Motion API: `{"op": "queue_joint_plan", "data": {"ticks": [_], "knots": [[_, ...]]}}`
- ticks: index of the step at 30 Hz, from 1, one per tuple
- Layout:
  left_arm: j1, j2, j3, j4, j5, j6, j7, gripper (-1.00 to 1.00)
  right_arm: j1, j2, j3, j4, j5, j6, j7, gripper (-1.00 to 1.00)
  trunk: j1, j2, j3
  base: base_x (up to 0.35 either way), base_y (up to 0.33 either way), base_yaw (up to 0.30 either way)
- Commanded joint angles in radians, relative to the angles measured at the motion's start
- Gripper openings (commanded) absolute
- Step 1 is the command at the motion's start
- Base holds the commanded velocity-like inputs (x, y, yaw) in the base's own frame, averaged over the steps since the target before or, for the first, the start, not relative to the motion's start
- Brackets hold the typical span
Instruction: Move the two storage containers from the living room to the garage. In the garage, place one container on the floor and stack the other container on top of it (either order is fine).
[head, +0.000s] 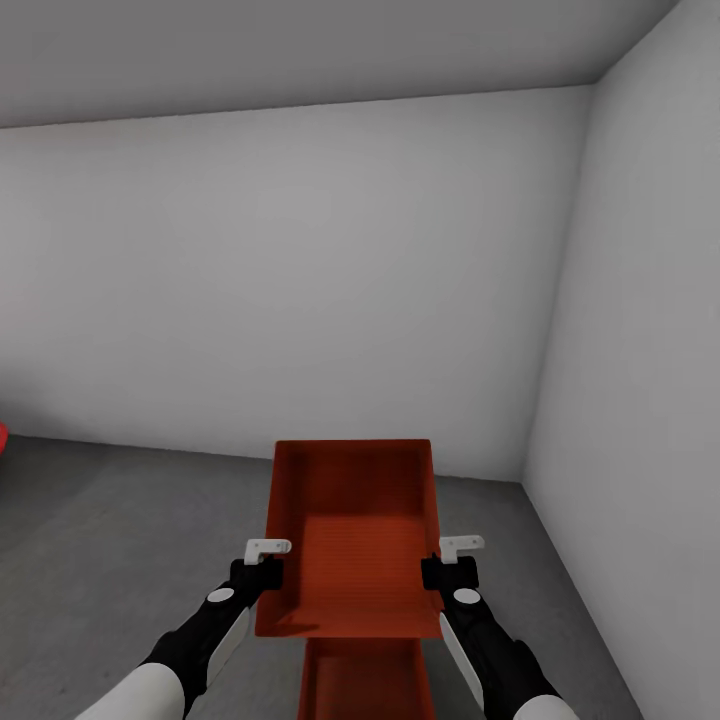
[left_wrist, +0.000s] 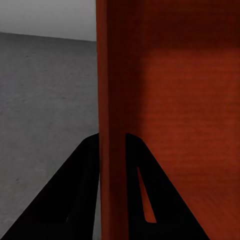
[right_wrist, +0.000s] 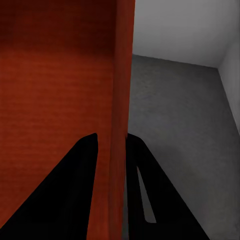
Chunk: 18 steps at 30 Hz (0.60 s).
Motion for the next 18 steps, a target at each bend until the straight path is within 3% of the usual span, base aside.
{"op": "queue_joint_plan", "data": {"ticks": [1, 9, 18], "knots": [[0.0, -0.001, -0.042, 0.004, 0.015, -0.002, -0.007, -1.0, -0.001, 0.03, 0.056, -0.022, 0.011, 0.001, 0.001, -1.0, 0.0, -0.001, -0.001, 0.0, 0.0, -0.012], [0.0, -0.001, -0.042, 0.005, 0.015, -0.002, -0.007, -1.0, -0.001, 0.03, 0.056, -0.022, 0.011, 0.001, 0.001, -1.0, 0.0, -0.001, -0.001, -0.14, 0.0, -0.004], [0.0, -0.001, -0.042, 0.005, 0.015, -0.002, -0.007, -1.0, -0.001, 0.03, 0.056, -0.022, 0.011, 0.001, 0.001, -1.0, 0.0, -0.001, -0.011, -0.025, 0.0, 0.0]]}}
